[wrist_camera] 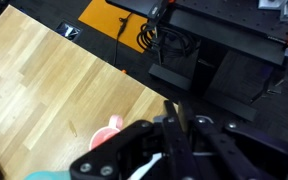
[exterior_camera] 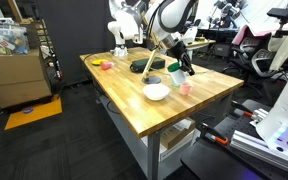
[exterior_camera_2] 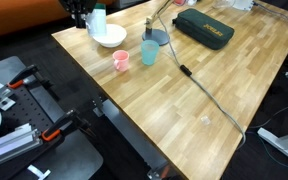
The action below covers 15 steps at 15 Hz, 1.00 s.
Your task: Tilt the white mug over the bowl
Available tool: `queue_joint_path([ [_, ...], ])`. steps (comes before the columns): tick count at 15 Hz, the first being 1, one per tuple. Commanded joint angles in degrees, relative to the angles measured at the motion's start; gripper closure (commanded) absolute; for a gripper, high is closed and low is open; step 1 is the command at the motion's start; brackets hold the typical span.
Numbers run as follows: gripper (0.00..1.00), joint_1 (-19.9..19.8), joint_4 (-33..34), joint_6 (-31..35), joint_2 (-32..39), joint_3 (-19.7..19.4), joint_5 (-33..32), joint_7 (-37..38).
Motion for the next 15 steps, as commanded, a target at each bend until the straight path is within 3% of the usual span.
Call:
queue_joint_path([
  [1,0.91,0.1,0.7,-0.1,0.9,0.3,-0.1,-0.2],
  [11,0.91,0.2,2.1,-0.1,2.5,0.4,-0.1,-0.5],
  [12,0.98,0.3,2.5,-0.2,3.0,0.4,-0.4,-0.8],
  [15,0.98,0.2,4.1,-0.8,4.7,0.4,0.1,-1.7],
])
